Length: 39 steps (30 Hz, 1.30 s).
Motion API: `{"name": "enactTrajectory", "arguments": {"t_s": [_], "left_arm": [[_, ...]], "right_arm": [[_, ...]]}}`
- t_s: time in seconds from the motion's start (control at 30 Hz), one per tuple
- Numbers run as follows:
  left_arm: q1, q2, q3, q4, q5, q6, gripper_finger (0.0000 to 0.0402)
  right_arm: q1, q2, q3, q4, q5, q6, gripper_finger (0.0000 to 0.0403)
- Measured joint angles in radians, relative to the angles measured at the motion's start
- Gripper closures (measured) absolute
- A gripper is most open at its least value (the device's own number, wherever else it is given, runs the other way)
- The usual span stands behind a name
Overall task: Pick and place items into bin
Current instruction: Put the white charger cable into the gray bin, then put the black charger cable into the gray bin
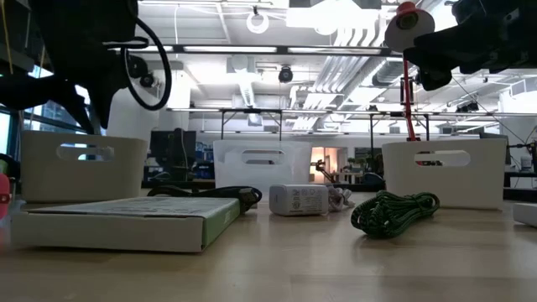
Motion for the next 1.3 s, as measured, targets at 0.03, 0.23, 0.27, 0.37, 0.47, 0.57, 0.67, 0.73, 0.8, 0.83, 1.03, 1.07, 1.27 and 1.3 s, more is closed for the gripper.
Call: {"name": "enactTrajectory", "arguments": {"t_s": [0.03, 0.23, 0.27, 0.37, 0.47, 0.57, 0.67, 0.73, 0.8, 0.83, 1.03, 1.07, 1.27, 1.3], "left_arm": [[0.0, 0.0, 0.0, 0.003, -0.001, 0.008, 0.0299], [0.0, 0.0, 0.0, 0.004, -0.014, 0.012, 0.026], [0.0, 0.0, 0.0, 0.004, -0.014, 0.013, 0.0254], [0.0, 0.0, 0.0, 0.004, -0.014, 0.013, 0.0237], [0.0, 0.002, 0.019, 0.001, -0.003, 0.013, 0.0225], [-0.001, 0.002, 0.075, 0.004, 0.013, 0.04, 0.0221], [-0.001, 0.002, 0.156, 0.011, 0.019, 0.079, 0.022], [-0.001, 0.001, 0.213, 0.049, 0.055, 0.119, 0.022], [-0.001, 0.001, 0.261, 0.123, 0.105, 0.16, 0.022], [-0.001, 0.001, 0.282, 0.169, 0.131, 0.178, 0.022], [-0.002, 0.001, 0.334, 0.434, 0.267, 0.24, 0.022], [-0.002, 0.001, 0.33, 0.466, 0.287, 0.24, 0.022], [-0.002, 0.039, 0.262, 0.601, 0.364, 0.191, 0.022], [-0.002, 0.054, 0.253, 0.625, 0.371, 0.184, 0.022]], "right_arm": [[0.0, 0.0, 0.0, 0.0, 0.0, 0.0, 0.0261], [0.0, 0.0, 0.0, 0.0, 0.0, 0.001, 0.0261], [0.0, 0.0, 0.0, 0.0, 0.0, 0.001, 0.0261], [0.0, 0.0, 0.0, 0.0, 0.0, 0.001, 0.0261], [0.0, 0.0, 0.0, 0.0, 0.0, 0.001, 0.0261], [0.0, 0.0, 0.0, 0.0, 0.0, 0.001, 0.0261], [0.0, 0.0, 0.0, 0.0, 0.0, 0.002, 0.0261], [0.0, 0.0, 0.0, 0.0, 0.0, 0.003, 0.0261], [0.0, 0.0, 0.0, 0.0, 0.0, 0.017, 0.0261], [0.0, 0.0, 0.0, -0.001, -0.001, 0.018, 0.0261], [0.0, 0.0, 0.0, -0.011, -0.007, 0.021, 0.0261], [0.0, 0.0, 0.0, -0.013, -0.011, 0.021, 0.0261], [0.0, 0.0, 0.0, -0.057, -0.015, 0.048, 0.0261], [0.0, 0.0, 0.0, -0.065, -0.015, 0.052, 0.0261]]}}
